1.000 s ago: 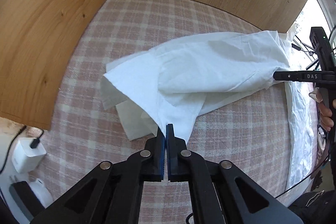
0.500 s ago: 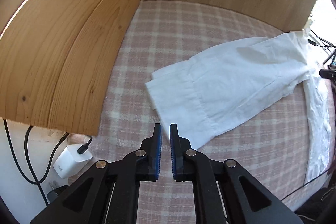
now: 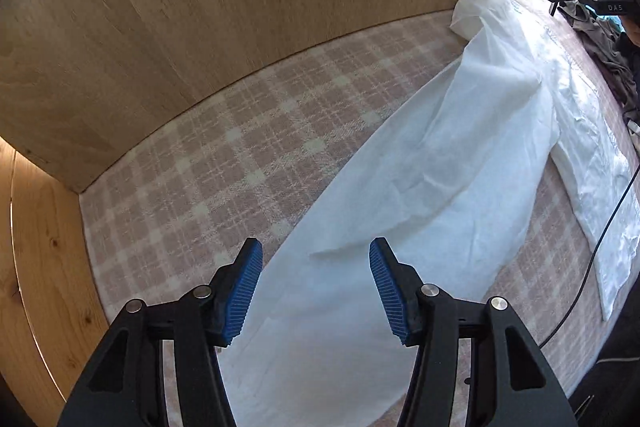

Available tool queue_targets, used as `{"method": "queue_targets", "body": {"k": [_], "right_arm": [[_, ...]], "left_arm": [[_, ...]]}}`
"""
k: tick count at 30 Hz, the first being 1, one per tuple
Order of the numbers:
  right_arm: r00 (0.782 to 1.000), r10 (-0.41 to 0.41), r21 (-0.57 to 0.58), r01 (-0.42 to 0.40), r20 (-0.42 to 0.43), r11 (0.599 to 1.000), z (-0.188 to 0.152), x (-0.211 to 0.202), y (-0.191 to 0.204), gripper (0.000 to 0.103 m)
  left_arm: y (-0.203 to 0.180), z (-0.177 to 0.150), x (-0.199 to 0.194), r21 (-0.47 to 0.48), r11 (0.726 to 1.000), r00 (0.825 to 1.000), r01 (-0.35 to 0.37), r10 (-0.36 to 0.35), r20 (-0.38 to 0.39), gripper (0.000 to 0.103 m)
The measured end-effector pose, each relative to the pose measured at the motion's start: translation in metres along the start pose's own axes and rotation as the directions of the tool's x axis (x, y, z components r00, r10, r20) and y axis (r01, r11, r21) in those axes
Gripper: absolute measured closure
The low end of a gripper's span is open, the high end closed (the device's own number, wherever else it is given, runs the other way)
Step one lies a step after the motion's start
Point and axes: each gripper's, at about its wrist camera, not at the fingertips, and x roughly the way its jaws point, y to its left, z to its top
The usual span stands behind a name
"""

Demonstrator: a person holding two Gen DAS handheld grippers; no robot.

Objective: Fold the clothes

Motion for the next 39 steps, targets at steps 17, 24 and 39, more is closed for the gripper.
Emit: {"method": "queue_targets", "body": {"k": [17,24,39], "right_arm": [[0.987,-0.008,-0.666,-0.101,-0.159,0.739,0.058,0.105,0.085,0.06],[0.985,-0.024,-0.678,-0.101,-0.173,0.728,0.059,0.109,0.081,0.054],[0.997,-0.061,-0.644,0.077,0.047,0.761,0.011,0.053,0.073,0.102]], "left_arm": [[0.004,-0.015,0.011,0.098,0.994,0.998,0.046,-0.05,0.031,0.087],[0.002,-0.025,-0.001,0.109,0.994,0.998,-0.001,-0.006,0.065,0.102],[-0.038,-0.076,-0.069,0.085,0.995,0.986,-0.049,0.034,0.164,0.102]]}}
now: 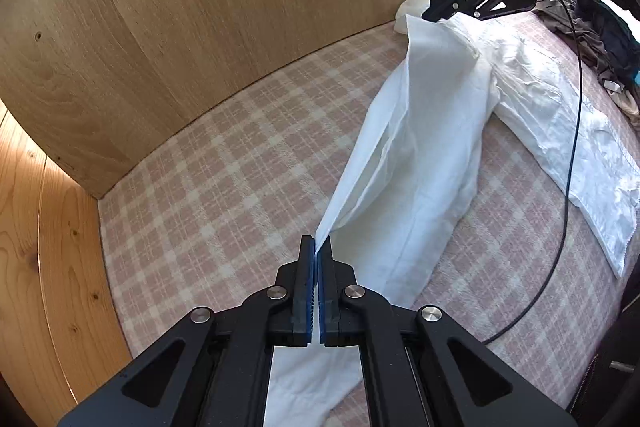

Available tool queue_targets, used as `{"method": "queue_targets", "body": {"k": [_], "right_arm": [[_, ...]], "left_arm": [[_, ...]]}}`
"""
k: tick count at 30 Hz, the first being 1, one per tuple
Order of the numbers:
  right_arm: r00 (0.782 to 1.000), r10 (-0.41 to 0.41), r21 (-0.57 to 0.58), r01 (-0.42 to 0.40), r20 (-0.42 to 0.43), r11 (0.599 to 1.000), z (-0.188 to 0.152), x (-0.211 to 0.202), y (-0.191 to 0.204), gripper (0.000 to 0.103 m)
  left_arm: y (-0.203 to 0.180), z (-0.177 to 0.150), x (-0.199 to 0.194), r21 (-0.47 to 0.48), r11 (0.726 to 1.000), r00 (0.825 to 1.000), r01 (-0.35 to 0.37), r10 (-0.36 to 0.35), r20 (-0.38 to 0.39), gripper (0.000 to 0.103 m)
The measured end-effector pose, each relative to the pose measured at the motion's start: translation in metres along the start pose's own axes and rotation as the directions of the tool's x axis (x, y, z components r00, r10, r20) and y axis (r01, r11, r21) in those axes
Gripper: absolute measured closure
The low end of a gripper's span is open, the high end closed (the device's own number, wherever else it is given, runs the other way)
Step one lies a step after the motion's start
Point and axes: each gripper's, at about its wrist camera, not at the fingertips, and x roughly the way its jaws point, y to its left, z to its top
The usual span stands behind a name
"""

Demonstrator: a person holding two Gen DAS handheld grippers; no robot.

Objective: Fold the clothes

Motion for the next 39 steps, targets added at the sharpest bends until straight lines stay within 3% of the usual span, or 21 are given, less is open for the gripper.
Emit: {"method": "queue_targets", "body": {"k": [4,6,9,10,14,15,20,23,26,28,30,34,37,39], "right_arm": [[0.996,0.006,0.079,0.001,-0.091,0.997,-0.03,0.008,-0.006,0.101],[0.988,0.051,0.137,-0.031,-0.145,0.99,-0.041,0.014,-0.013,0.101],[0.992,0.066,0.294,-0.033,-0.103,0.955,-0.054,0.004,-0.036,0.1],[0.995,0.069,0.371,-0.038,-0.071,0.928,-0.06,-0.003,-0.046,0.099],[0.999,0.044,0.648,-0.036,0.003,0.761,-0.106,-0.026,-0.078,0.063],[1.0,0.028,0.695,-0.013,-0.009,0.718,-0.124,-0.028,-0.083,0.06],[0.996,0.082,0.863,-0.016,-0.029,0.505,-0.212,-0.046,-0.073,0.06],[0.998,0.057,0.895,0.012,-0.042,0.447,-0.248,-0.084,-0.05,0.06],[1.0,0.005,0.929,-0.016,0.015,0.371,-0.281,-0.148,-0.017,0.06],[0.995,0.0,0.942,-0.09,0.096,0.322,-0.281,-0.187,0.013,0.06],[0.99,0.011,0.946,-0.138,0.141,0.292,-0.287,-0.214,0.039,0.06],[0.988,0.07,0.962,-0.147,0.135,0.229,-0.305,-0.226,0.116,0.06],[0.98,0.156,0.975,-0.153,0.127,0.164,-0.319,-0.201,0.169,0.06],[0.969,0.204,0.977,-0.169,0.14,0.131,-0.324,-0.181,0.201,0.06]], "left_arm": [[-0.008,-0.012,0.007,0.0,1.0,0.999,0.027,-0.027,-0.037,0.102],[-0.009,-0.015,0.01,-0.005,0.999,0.998,0.036,-0.036,-0.049,0.102],[0.01,-0.011,0.009,-0.059,0.998,0.999,0.037,-0.039,-0.036,0.102],[0.016,-0.01,0.009,-0.072,0.997,0.999,0.039,-0.041,-0.031,0.102],[0.04,-0.002,0.015,-0.115,0.993,0.998,0.033,-0.038,-0.042,0.1],[0.047,-0.001,0.019,-0.129,0.991,0.998,0.021,-0.028,-0.057,0.096],[0.084,-0.01,0.021,-0.21,0.968,0.986,-0.134,0.11,-0.125,0.078],[0.1,-0.02,-0.01,-0.278,0.934,0.973,-0.226,0.199,-0.12,0.08],[0.092,-0.028,-0.061,-0.313,0.917,0.969,-0.246,0.24,-0.059,0.08],[0.065,-0.044,-0.097,-0.315,0.923,0.972,-0.221,0.233,0.003,0.079],[0.041,-0.039,-0.112,-0.322,0.934,0.982,-0.154,0.18,0.054,0.078],[-0.033,-0.032,-0.102,-0.316,0.948,0.995,0.043,-0.012,0.099,0.074],[-0.101,-0.04,-0.086,-0.283,0.947,0.988,0.152,-0.141,0.059,0.074],[-0.152,-0.05,-0.084,-0.308,0.923,0.972,0.229,-0.231,0.028,0.073]]}}
